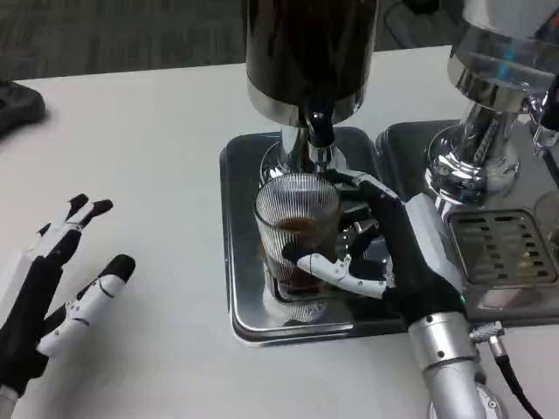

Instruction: Grasp the cup under the faucet to collect the drink, then remove the cup.

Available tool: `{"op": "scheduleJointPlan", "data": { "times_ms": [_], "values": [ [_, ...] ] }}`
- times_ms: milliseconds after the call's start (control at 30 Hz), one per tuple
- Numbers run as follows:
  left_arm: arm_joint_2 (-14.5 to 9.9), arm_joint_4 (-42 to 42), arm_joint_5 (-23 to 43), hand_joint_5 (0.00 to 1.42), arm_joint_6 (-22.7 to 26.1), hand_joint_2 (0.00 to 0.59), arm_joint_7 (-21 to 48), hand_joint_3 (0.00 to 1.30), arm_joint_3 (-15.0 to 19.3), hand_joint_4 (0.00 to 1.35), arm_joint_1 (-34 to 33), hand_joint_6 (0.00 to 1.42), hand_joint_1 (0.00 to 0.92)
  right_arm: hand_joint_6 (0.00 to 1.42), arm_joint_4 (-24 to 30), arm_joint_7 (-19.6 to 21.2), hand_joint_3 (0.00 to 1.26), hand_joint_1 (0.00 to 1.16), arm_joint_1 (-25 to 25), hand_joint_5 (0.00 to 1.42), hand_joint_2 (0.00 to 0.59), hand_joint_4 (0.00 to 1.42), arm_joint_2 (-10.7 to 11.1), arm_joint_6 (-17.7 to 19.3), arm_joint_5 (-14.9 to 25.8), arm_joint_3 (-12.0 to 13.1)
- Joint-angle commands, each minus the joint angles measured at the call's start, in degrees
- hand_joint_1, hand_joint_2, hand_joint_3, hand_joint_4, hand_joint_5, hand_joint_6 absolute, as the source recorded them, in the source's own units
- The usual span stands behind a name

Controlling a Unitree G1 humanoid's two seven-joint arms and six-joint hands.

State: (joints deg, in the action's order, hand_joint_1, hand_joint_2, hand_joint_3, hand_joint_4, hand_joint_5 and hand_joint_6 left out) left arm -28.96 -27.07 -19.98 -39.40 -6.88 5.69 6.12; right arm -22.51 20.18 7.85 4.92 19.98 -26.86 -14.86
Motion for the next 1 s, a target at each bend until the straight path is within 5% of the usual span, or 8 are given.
{"op": "scheduleJointPlan", "data": {
  "times_ms": [33, 1000],
  "values": [
    [-0.6, -0.4, 0.9, 0.05, -0.6, 0.203, 0.8, 0.16, -0.4, 0.0, -0.5, 0.0, 0.0, 0.93, 1.0, 2.0, 0.41, 0.86, -0.5, 0.72, 0.209, 0.5, -0.5, 2.6, -0.1, 0.4],
    [-0.8, -0.8, 1.1, 0.05, -1.3, 0.203, 1.5, 0.16, -1.8, 0.0, -2.0, 0.0, 0.0, 1.0, 0.5, 4.2, 0.45, 0.87, -0.6, 0.76, 0.21, 0.54, -0.9, 3.1, -0.3, 1.7]
  ]
}}
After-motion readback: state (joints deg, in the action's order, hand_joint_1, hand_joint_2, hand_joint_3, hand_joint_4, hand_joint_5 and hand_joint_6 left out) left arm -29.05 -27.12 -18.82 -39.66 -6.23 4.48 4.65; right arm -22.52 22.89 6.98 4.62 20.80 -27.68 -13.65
